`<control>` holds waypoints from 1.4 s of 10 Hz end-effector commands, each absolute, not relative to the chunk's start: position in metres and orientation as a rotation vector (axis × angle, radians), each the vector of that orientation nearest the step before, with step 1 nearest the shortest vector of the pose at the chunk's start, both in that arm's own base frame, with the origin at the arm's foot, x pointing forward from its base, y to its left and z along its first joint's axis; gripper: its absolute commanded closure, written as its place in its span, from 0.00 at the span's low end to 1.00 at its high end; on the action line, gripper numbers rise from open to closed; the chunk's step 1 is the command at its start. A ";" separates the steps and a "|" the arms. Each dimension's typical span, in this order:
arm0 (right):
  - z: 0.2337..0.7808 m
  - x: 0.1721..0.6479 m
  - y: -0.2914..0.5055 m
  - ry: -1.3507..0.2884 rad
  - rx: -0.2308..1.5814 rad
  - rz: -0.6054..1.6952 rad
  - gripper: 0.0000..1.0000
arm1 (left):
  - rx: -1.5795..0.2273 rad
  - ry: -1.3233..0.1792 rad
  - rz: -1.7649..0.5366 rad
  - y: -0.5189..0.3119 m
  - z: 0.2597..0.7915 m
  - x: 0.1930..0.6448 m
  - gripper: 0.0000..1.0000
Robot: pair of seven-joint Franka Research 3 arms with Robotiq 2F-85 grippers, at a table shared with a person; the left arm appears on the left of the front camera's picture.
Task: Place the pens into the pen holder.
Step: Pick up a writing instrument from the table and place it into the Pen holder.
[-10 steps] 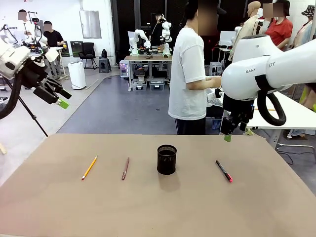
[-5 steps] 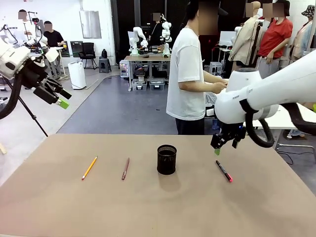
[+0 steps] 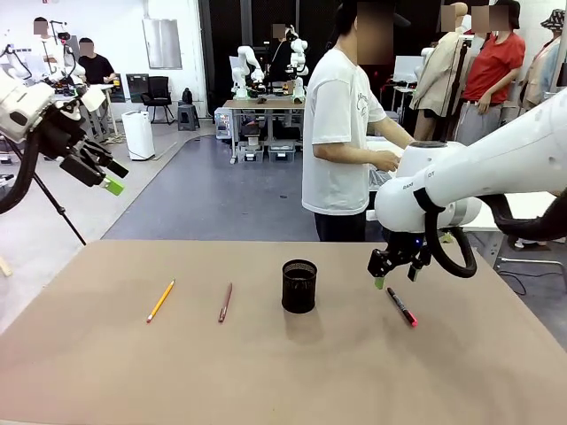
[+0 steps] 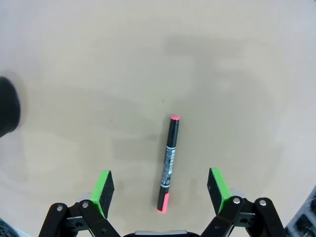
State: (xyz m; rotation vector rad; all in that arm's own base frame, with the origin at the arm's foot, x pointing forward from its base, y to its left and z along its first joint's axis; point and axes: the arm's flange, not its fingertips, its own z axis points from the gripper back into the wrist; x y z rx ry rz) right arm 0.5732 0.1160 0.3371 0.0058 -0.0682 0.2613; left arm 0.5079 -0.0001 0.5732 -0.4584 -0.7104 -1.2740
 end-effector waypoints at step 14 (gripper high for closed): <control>0.295 0.601 0.094 -0.006 0.034 0.076 0.00 | -0.465 -0.711 -1.276 0.000 0.574 0.507 0.00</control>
